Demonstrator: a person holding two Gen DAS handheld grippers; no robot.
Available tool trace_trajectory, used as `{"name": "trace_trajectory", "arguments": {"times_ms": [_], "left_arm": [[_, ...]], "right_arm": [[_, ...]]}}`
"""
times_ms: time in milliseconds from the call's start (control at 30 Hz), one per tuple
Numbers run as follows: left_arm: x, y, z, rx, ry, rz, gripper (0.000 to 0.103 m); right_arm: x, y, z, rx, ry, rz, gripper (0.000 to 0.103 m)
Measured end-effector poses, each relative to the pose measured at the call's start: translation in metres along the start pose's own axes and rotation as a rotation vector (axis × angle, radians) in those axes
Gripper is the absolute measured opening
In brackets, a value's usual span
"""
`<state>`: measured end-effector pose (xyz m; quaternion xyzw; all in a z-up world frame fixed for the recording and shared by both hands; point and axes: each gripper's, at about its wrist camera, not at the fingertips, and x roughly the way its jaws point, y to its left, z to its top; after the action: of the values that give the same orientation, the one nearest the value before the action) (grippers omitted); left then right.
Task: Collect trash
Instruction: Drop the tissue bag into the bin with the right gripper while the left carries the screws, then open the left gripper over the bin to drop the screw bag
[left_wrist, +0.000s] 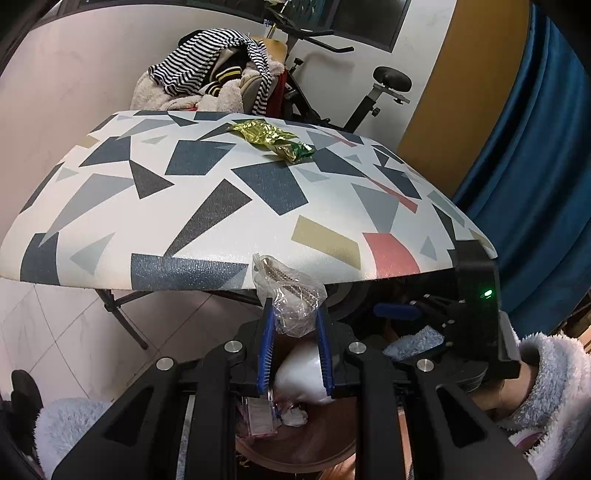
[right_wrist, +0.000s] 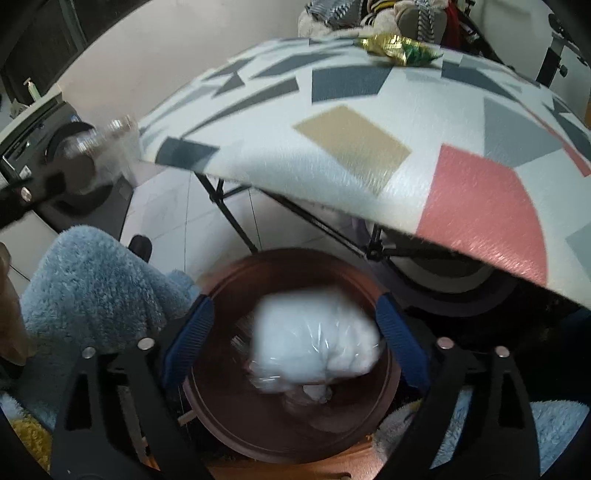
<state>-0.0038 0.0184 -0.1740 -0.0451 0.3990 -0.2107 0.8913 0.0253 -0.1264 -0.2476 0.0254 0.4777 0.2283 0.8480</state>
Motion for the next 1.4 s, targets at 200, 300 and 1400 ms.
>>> {"name": "trace_trajectory", "arguments": {"times_ms": [200,300,1400], "left_arm": [[0.0,0.001,-0.002,-0.001,0.006,-0.024,0.021],[0.004,0.0,-0.001,0.014,0.014,-0.041,0.021],[0.039,-0.003,-0.018,0.089,0.02,-0.018,0.097]], "right_arm": [[-0.038,-0.006,-0.002,0.011,-0.205,-0.034,0.095],[-0.051,-0.009,-0.001,0.024,-0.293,-0.063,0.097],[-0.062,-0.028,0.008,0.082,-0.315,-0.13,0.097]]}}
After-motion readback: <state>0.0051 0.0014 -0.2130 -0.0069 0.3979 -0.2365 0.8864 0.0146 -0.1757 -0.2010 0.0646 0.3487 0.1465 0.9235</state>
